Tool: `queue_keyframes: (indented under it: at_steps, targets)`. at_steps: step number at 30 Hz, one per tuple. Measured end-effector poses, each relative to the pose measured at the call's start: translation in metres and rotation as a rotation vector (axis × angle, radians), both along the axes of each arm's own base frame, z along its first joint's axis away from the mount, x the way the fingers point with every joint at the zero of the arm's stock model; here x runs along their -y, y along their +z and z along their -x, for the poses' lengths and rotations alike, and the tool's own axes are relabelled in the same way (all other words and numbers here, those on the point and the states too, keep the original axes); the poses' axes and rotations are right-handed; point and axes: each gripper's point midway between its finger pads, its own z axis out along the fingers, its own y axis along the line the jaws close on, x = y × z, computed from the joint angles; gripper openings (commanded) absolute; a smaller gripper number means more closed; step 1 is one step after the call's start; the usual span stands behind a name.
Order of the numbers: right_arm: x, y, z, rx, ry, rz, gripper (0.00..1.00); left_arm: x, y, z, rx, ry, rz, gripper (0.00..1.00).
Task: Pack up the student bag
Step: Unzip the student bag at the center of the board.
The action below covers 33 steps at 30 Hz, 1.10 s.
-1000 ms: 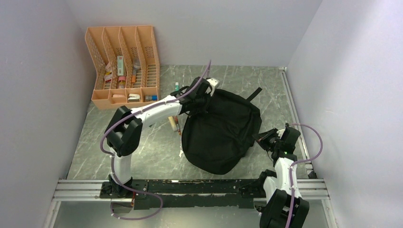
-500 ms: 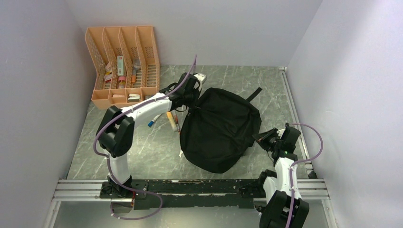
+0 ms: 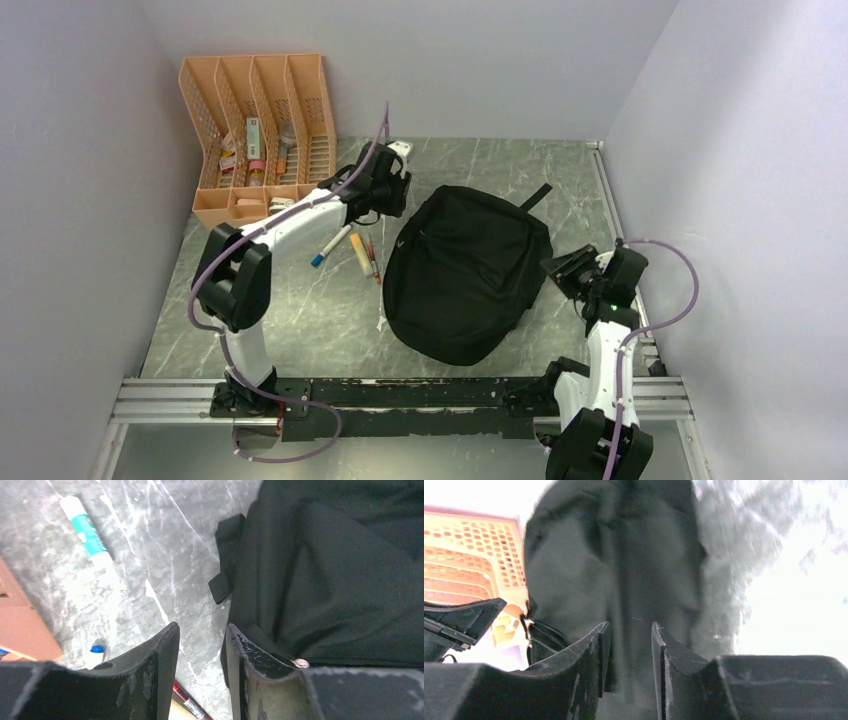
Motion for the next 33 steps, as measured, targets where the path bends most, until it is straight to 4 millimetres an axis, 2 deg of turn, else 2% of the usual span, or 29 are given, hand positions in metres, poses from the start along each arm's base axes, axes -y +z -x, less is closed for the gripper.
queue_keyframes:
  at_steps: [5, 7, 10, 14, 17, 19, 23, 27, 29, 33]
  targets:
    - [0.018, 0.056, -0.021, 0.115, -0.032, 0.102, 0.46, -0.022, 0.037, -0.01, 0.05, 0.082, 0.066, 0.48]
    - [0.023, 0.068, -0.023, 0.138, -0.045, 0.133, 0.48, -0.04, 0.056, -0.013, 0.076, 0.133, 0.102, 0.48]
    - [0.031, 0.079, -0.024, 0.146, -0.073, 0.176, 0.49, -0.071, 0.071, -0.016, 0.1, 0.214, 0.132, 0.49]
    - [0.034, 0.085, -0.023, 0.136, -0.081, 0.197, 0.51, -0.107, 0.067, -0.011, 0.09, 0.311, 0.139, 0.52]
    - [0.032, 0.089, -0.026, 0.134, -0.061, 0.193, 0.52, -0.122, 0.048, -0.003, 0.047, 0.359, 0.127, 0.54]
    - [0.029, 0.091, -0.03, 0.122, -0.031, 0.193, 0.52, -0.128, 0.036, 0.001, 0.017, 0.383, 0.118, 0.6]
    - [0.009, 0.097, -0.043, 0.092, 0.098, 0.224, 0.52, -0.135, 0.014, 0.013, -0.041, 0.419, 0.103, 0.67]
    - [-0.03, 0.101, -0.057, 0.073, 0.292, 0.286, 0.52, -0.138, 0.001, 0.02, -0.08, 0.445, 0.1, 0.69]
    - [-0.05, 0.099, -0.058, 0.068, 0.373, 0.309, 0.52, -0.137, -0.003, 0.022, -0.092, 0.455, 0.105, 0.69]
    - [-0.087, 0.09, -0.046, 0.057, 0.509, 0.324, 0.52, -0.137, -0.017, 0.023, -0.125, 0.479, 0.109, 0.67]
